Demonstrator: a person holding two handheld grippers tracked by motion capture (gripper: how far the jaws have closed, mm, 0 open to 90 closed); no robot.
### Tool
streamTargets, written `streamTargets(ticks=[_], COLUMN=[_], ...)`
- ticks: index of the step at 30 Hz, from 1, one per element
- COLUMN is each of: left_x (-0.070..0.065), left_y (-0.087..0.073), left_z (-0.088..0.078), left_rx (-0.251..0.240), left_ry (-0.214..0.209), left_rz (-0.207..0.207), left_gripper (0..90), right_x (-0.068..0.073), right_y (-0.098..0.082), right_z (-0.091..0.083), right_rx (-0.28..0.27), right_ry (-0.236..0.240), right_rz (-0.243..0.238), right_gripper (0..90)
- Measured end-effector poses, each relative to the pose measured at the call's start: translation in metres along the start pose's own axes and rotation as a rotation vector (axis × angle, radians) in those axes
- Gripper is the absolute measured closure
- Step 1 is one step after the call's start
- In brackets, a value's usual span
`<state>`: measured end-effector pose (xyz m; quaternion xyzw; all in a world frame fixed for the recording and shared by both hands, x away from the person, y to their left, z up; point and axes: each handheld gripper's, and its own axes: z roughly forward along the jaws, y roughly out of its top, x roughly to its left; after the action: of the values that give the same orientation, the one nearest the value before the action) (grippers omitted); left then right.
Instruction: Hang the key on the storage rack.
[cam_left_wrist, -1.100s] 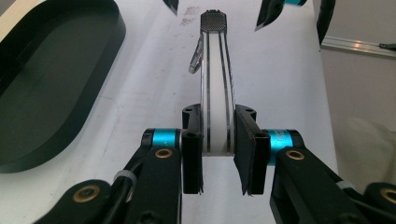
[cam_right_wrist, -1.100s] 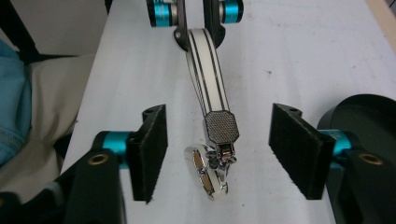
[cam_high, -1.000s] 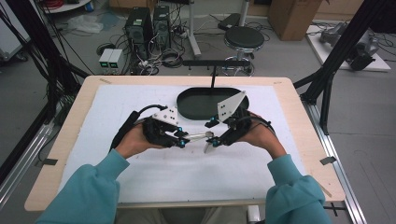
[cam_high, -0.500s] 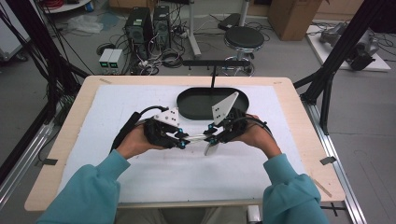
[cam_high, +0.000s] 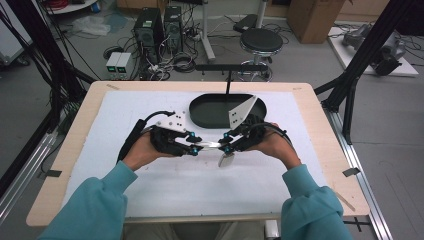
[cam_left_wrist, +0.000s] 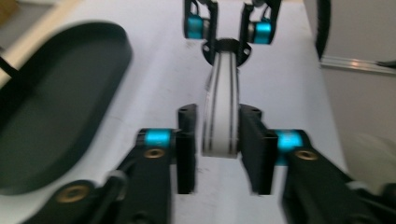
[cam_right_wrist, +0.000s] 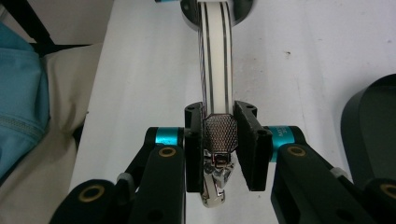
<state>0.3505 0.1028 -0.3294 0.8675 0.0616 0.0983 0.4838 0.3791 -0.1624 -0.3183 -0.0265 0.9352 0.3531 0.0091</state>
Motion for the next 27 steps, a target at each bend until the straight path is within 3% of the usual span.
streamTargets(ticks=[2,5,6,8,12,19,27], left_x=[0.002,0.006,0.007,0.010,0.012,0.011,-0.001], left_y=[-0.004,-0.013,-0.015,-0.021,-0.032,-0.052,-0.088], left_z=[-0.005,-0.013,-0.016,-0.022,-0.037,-0.062,-0.085], left_rx=[-0.055,-0.105,-0.114,-0.147,-0.199,-0.249,-0.292], left_ry=[0.065,0.143,0.156,0.166,0.235,0.317,0.399], left_rz=[-0.003,-0.049,-0.063,-0.094,-0.160,-0.175,-0.225], left_gripper=[42.8,24.3,15.6,6.6,1.7,1.7,1.7], right_x=[0.000,-0.003,-0.004,-0.006,-0.013,-0.025,-0.040], right_y=[-0.002,-0.007,-0.008,-0.013,-0.021,-0.033,-0.054], right_z=[-0.002,-0.008,-0.010,-0.014,-0.024,-0.040,-0.060], right_rx=[-0.009,-0.047,-0.063,-0.104,-0.202,-0.331,-0.454], right_ry=[-0.017,-0.034,-0.037,-0.055,-0.065,-0.143,-0.237], right_rz=[0.011,0.037,0.051,0.087,0.155,0.240,0.343], right_gripper=[74.7,74.7,74.7,74.8,74.7,74.8,74.8])
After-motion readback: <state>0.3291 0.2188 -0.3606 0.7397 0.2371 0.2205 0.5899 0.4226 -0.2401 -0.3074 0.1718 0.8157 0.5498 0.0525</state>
